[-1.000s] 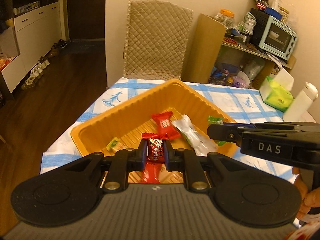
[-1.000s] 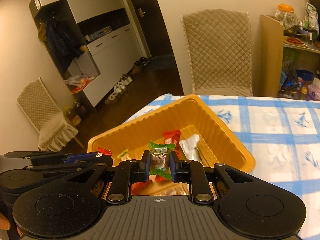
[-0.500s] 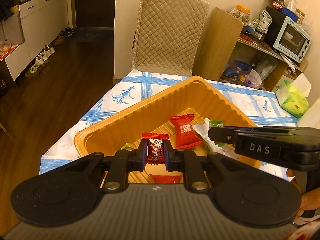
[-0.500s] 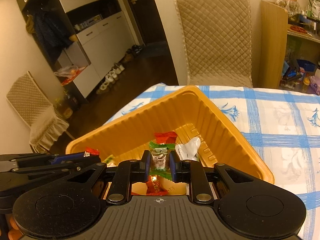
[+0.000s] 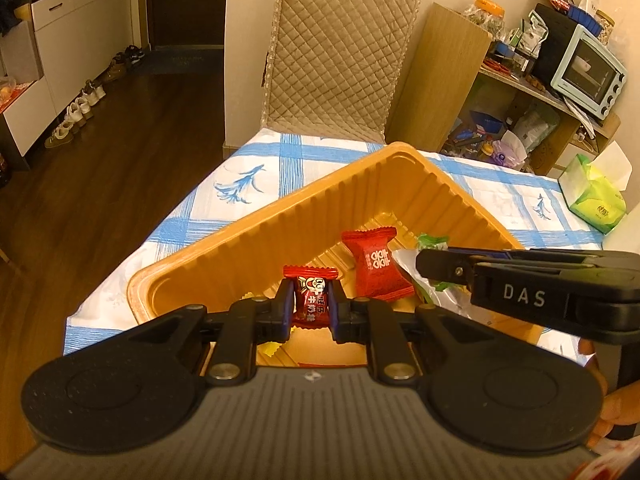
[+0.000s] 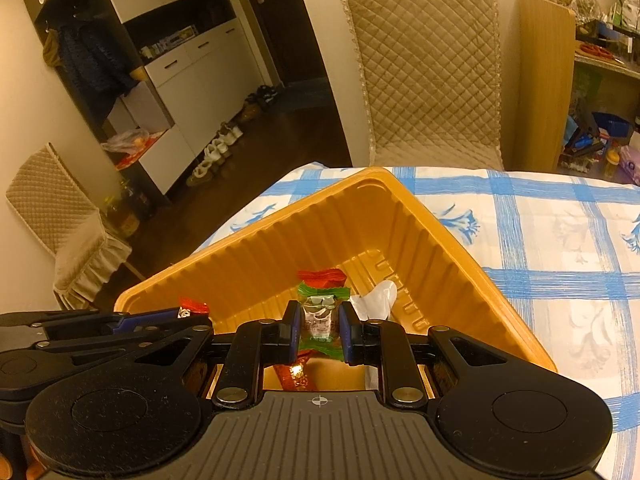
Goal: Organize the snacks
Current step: 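Open both grippers to drop the candies into the orange basket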
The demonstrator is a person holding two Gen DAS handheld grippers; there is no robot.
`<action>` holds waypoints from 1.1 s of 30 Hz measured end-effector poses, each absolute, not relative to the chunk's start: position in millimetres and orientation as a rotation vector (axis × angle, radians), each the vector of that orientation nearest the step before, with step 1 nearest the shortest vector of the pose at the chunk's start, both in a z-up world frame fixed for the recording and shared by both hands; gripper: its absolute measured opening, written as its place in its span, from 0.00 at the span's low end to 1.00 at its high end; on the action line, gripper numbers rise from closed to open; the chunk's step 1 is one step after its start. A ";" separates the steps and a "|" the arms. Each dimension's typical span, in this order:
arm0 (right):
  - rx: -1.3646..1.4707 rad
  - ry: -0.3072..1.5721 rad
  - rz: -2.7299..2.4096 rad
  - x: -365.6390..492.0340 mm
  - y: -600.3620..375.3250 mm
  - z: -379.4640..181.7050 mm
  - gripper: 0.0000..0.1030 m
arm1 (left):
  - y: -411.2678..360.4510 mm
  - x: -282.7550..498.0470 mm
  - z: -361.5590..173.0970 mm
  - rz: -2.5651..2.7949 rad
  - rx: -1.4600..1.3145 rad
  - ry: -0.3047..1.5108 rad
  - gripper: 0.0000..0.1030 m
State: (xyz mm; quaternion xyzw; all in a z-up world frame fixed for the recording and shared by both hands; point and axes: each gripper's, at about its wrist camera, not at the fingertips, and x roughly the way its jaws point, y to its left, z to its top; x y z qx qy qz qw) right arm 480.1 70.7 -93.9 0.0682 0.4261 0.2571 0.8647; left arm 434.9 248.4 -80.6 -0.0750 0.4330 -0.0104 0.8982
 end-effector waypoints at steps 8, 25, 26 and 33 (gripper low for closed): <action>0.150 0.891 0.538 481.1 69.4 -92.7 0.20 | 249.1 435.1 -85.2 -0.018 -0.170 0.916 0.29; 0.146 0.882 0.556 477.0 81.9 -87.3 0.20 | 255.9 422.8 -75.8 -0.004 -0.154 0.897 0.43; 0.152 0.879 0.562 476.3 82.3 -86.5 0.20 | 256.5 422.1 -74.9 -0.002 -0.152 0.895 0.43; 0.205 0.909 0.544 477.0 79.3 -80.1 0.50 | 259.2 414.2 -68.5 0.005 -0.151 0.880 0.59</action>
